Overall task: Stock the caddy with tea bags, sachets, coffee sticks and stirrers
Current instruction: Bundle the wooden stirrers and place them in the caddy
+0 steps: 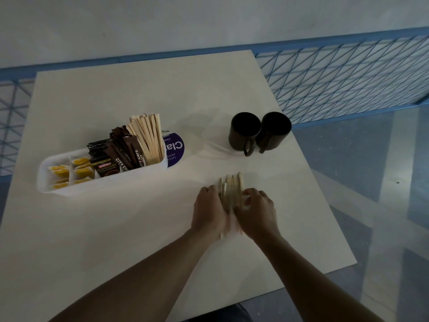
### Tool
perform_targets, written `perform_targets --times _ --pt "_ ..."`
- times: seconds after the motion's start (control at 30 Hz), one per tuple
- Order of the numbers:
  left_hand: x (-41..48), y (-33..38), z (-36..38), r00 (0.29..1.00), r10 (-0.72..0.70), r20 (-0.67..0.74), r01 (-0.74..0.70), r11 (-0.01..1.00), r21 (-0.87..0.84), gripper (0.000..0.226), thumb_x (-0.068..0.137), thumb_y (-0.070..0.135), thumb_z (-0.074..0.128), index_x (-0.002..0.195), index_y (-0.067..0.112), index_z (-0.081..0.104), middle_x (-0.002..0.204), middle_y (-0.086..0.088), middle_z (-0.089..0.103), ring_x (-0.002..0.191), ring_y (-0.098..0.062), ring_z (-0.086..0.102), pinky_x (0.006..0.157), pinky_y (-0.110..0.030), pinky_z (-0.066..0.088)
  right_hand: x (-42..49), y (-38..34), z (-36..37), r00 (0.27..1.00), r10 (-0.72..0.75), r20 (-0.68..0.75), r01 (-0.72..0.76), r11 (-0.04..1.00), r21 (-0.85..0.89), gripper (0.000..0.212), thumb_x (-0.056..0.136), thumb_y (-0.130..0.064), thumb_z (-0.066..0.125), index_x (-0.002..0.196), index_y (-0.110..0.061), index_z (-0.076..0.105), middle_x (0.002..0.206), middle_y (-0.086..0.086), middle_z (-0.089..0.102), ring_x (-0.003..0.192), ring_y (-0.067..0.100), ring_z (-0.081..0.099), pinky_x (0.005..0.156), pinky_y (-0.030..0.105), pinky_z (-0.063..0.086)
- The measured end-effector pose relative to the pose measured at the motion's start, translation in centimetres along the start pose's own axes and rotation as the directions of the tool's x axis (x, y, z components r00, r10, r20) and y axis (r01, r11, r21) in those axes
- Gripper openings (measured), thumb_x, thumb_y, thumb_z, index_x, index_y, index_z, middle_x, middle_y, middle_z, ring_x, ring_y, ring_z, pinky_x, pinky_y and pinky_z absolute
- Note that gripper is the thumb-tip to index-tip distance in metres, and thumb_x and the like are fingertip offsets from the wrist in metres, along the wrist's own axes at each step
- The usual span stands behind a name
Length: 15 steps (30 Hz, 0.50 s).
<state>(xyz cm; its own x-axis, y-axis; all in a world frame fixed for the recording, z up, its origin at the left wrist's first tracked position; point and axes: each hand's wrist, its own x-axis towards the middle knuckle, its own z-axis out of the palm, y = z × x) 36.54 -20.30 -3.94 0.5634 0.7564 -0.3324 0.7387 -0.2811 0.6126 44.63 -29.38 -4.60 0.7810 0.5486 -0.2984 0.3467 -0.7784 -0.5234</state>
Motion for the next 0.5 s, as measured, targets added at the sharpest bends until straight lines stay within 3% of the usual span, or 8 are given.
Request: perform_targets --times 0.07,0.27,0.37,0.5 --pt "0.3 -0.1 -0.2 1.0 0.022 0.003 -0.022 1.0 -0.006 0.023 0.095 0.014 0.053 0.117 0.007 0.059 0.116 -0.008 0.059 0.104 -0.021 0.059 0.092 -0.035 0.054 0.1 0.0 0.0 1.0 -0.011 0.009 0.011 1.0 0.006 0.039 0.083 -0.028 0.066 0.12 -0.016 0.062 0.104 0.001 0.061 0.085 0.018 0.061 0.076 0.033 0.056" --pt "0.9 -1.7 -1.4 0.993 0.105 0.052 -0.107 0.994 0.035 0.037 0.083 0.009 0.068 0.119 0.013 0.06 0.114 -0.002 0.06 0.103 -0.019 0.059 0.086 -0.03 0.055 0.4 -0.1 0.0 0.999 -0.001 0.034 0.001 1.0 0.002 0.047 0.078 -0.03 0.064 0.123 -0.017 0.06 0.106 0.002 0.061 0.088 0.022 0.061 0.077 0.036 0.056" --pt "0.8 -2.7 -2.6 0.997 0.059 0.052 -0.062 0.995 0.076 0.043 0.081 0.011 0.069 0.122 0.013 0.054 0.115 -0.003 0.056 0.103 -0.02 0.056 0.083 -0.027 0.05 0.7 0.0 -0.1 1.0 0.02 0.018 -0.019 1.0 -0.011 0.05 0.078 -0.036 0.064 0.124 -0.018 0.059 0.11 0.002 0.06 0.092 0.022 0.061 0.078 0.034 0.054" --pt "0.2 -3.9 -4.0 0.993 -0.026 0.112 0.006 0.984 0.175 0.031 0.079 0.025 0.072 0.102 0.016 0.054 0.1 -0.001 0.06 0.093 -0.022 0.06 0.074 -0.03 0.049 0.7 -0.3 -0.2 0.999 0.039 -0.003 -0.039 0.999 -0.033 0.06 0.079 -0.048 0.066 0.131 -0.02 0.053 0.121 0.002 0.058 0.099 0.024 0.061 0.08 0.035 0.052"
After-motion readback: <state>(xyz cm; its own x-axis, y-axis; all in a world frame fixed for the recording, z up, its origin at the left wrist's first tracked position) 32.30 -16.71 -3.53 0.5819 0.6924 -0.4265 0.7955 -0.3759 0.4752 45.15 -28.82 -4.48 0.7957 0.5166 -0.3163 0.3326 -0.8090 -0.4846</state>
